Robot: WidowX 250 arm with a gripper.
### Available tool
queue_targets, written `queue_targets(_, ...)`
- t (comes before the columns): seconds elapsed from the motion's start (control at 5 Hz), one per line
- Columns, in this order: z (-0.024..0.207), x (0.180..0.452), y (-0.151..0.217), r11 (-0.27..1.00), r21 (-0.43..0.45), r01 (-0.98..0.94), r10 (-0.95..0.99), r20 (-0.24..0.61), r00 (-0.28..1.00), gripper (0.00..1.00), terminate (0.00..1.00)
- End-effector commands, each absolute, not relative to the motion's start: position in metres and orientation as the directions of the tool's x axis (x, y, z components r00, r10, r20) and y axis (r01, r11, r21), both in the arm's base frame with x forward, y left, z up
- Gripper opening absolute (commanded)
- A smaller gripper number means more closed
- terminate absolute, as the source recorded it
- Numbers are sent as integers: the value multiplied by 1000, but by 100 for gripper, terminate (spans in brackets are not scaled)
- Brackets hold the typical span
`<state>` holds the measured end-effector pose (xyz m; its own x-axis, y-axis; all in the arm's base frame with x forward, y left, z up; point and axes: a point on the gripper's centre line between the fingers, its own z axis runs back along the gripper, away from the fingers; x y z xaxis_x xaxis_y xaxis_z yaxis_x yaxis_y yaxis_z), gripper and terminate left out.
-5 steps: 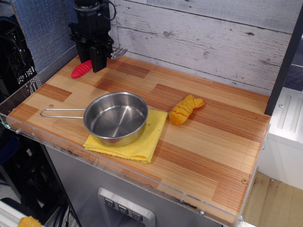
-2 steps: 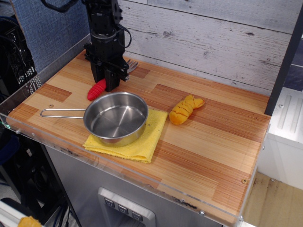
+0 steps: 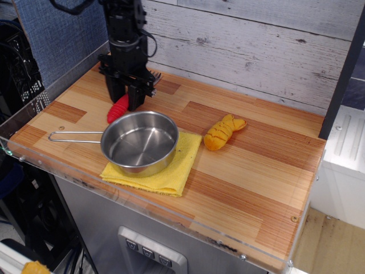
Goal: Place the red fork above and to the right of the silver pot.
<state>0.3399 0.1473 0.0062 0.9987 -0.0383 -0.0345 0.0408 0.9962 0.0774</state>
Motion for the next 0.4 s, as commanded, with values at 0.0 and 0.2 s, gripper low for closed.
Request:
queue_targets(0.0,49,322,165,995,-11,-97,98,81,992,100,0)
queue_targets(0.2,75,312,156,988,-49,-147,152,139,978,100,0)
